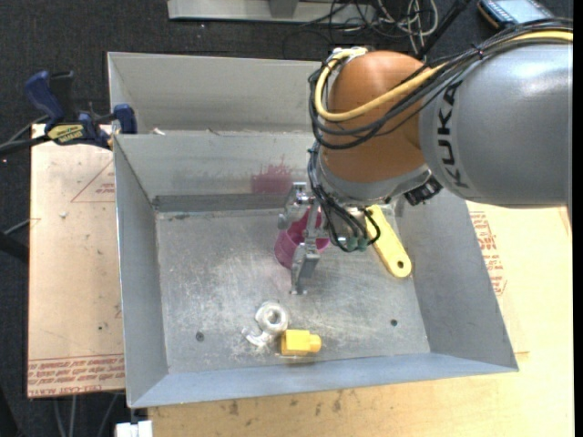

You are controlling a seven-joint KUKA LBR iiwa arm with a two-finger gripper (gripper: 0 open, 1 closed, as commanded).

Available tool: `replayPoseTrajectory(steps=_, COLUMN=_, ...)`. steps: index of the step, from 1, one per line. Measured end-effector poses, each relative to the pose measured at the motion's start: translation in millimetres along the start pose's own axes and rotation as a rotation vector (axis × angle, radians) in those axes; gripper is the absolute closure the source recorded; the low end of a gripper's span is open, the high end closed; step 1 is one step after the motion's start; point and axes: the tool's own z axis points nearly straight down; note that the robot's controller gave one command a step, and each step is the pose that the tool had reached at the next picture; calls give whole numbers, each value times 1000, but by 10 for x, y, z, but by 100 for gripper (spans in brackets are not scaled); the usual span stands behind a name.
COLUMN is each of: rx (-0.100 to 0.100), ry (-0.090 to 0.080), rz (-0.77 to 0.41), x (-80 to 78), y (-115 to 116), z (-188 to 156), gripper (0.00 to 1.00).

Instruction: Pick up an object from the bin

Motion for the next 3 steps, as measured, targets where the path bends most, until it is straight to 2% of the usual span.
replayPoseTrajectory(steps=1, rx=-1, ry=-7, rz=2, x=-16, y=-5, z=-42, gripper=0)
replayPoseTrajectory(steps=2, rx=-6, ry=-20, rz=-68, x=-188, y=-990, z=1209, gripper=100)
replayPoseTrajectory(steps=3, rx=-6, ry=-20, rz=-66, x=-188, y=-991, z=1209, gripper=100)
